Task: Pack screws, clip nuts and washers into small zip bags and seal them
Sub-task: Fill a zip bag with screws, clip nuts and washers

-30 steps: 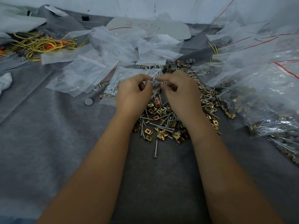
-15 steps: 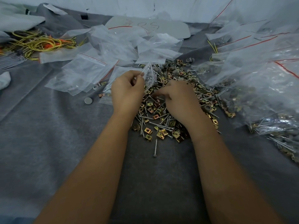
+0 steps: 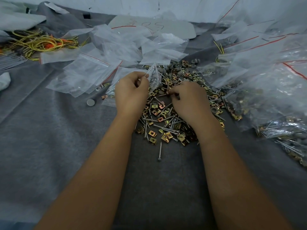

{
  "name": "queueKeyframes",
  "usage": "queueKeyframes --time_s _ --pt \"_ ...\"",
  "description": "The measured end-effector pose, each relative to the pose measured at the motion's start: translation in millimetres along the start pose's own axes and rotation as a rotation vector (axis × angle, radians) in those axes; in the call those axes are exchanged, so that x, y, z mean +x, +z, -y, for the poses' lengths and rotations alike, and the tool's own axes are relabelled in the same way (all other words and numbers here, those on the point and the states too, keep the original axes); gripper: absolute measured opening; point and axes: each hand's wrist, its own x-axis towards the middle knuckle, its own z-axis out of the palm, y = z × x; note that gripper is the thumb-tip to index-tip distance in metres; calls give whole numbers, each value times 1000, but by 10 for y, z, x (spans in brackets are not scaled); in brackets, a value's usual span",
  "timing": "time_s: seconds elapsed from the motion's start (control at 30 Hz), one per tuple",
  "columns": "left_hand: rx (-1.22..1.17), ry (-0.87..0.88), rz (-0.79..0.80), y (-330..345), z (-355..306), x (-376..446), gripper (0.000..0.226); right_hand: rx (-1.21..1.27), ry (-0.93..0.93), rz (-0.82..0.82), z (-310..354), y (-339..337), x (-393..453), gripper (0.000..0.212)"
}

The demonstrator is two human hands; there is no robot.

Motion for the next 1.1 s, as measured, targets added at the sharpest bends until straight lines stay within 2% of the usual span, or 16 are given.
queueKeyframes --time_s 0.1,0.33,0.53,0.8,0.97,1.1 --pt "8 -3 2 0 -3 2 28 55 -46 24 24 -1 2 44" --pt "2 -24 -3 20 23 14 25 67 -46 33 71 21 38 26" --pt "1 -45 0 39 37 18 26 36 17 68 125 1 67 23" --pt "33 -53 8 33 15 21 27 -49 49 -32 229 83 92 12" --pt "49 -37 31 48 39 23 26 258 141 -208 140 30 61 14" --pt "95 -16 64 53 41 10 18 507 90 -327 222 12 54 17"
